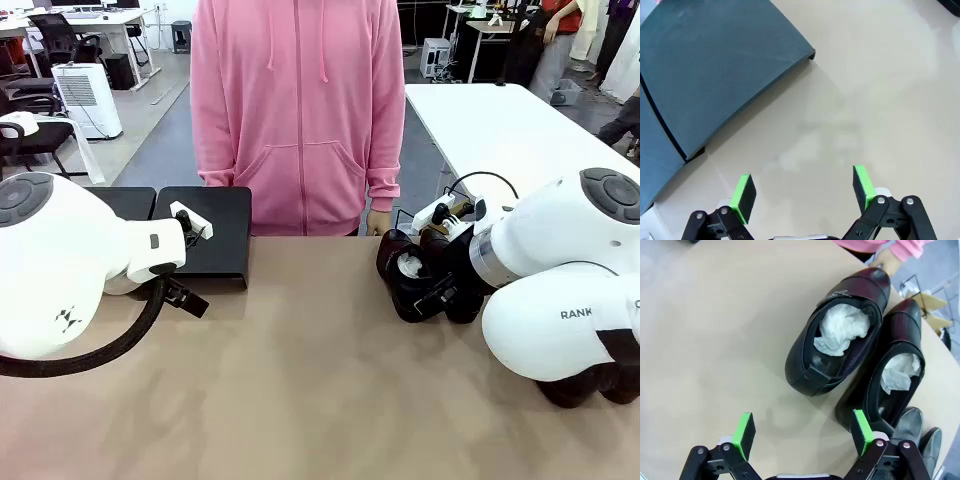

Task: Organize the shoes by placing them on the stand.
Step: Pick up one Shoe and place it in the middle of the table.

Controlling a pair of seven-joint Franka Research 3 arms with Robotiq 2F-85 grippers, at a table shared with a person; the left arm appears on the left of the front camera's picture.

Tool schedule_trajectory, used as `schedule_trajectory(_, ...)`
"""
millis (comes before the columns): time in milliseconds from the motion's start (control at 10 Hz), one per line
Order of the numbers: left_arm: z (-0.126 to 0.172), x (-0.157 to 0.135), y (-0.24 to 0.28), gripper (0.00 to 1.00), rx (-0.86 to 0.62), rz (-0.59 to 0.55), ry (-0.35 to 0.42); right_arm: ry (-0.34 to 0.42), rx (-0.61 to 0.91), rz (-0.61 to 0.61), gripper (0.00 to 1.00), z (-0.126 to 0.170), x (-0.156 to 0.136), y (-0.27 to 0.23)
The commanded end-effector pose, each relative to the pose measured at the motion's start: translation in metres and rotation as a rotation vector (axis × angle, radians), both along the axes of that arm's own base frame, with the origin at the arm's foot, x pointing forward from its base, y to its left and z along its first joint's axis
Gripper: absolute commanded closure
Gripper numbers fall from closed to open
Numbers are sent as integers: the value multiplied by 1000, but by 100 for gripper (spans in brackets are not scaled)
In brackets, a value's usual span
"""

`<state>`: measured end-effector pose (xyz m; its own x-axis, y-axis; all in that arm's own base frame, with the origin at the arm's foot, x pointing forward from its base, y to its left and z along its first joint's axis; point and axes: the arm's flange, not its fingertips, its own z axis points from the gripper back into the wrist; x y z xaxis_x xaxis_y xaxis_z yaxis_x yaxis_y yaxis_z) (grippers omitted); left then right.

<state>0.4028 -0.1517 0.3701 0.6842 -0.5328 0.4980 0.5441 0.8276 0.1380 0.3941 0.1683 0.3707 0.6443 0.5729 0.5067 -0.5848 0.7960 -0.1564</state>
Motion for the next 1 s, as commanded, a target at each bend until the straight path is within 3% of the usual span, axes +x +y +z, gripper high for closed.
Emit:
schedule_trajectory(0,0,0,0,0,0,0,-1,0,0,0,0,0,0,0)
schedule_trajectory(900,0,0,0,0,0,0,-1,0,0,0,0,0,0,0)
